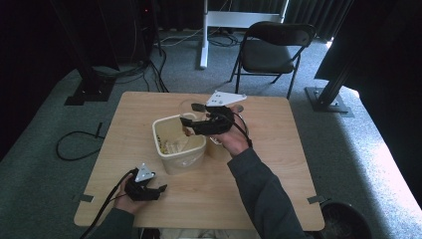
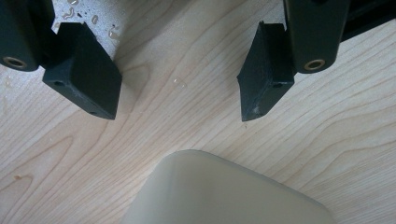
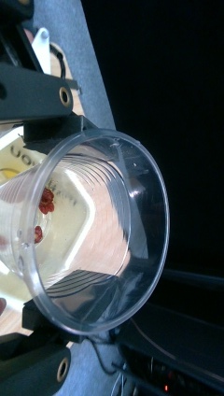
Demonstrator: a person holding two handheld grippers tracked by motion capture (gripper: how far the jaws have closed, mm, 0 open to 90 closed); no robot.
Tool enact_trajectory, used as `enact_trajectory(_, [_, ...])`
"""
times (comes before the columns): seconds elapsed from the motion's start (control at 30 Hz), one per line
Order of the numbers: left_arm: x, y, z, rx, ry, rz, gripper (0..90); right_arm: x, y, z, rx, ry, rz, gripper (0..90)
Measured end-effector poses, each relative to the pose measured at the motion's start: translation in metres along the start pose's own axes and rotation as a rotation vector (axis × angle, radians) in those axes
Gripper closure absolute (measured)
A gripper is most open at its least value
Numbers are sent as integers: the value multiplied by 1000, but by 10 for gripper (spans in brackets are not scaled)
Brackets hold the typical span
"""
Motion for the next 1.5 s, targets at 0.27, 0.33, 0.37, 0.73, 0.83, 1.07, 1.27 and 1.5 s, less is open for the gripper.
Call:
enact_trajectory(0.27, [0,0,0,-1,-1,0,306,-3,28,2,63,62,-1,335])
enact_trajectory(0.33, [0,0,0,-1,-1,0,306,-5,36,2,64,63,12,333])
enact_trajectory(0.37, [0,0,0,-1,-1,0,306,-6,39,2,58,60,17,333])
enact_trajectory(0.73, [0,0,0,-3,1,1,305,-14,64,1,52,55,65,321])
enact_trajectory(0.83, [0,0,0,-3,1,1,305,-15,68,-1,44,66,57,271])
enact_trajectory(1.07, [0,0,-1,-4,2,2,305,-13,71,-2,46,102,24,101])
enact_trajectory(1.27, [0,0,-1,-3,3,1,305,-13,65,7,39,49,22,100])
enact_trajectory(1.5, [0,0,-1,-3,4,1,304,-15,40,11,16,4,-14,133])
Point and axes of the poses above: each handheld gripper's, and its own axes: y roughly forward along the jaws, x roughly out of its top, z roughly to its left, the point moved 8 cm from there along y, roughly forward along the jaws, and after that the axes turned 8 degrees about y, right-handed, at the moved point
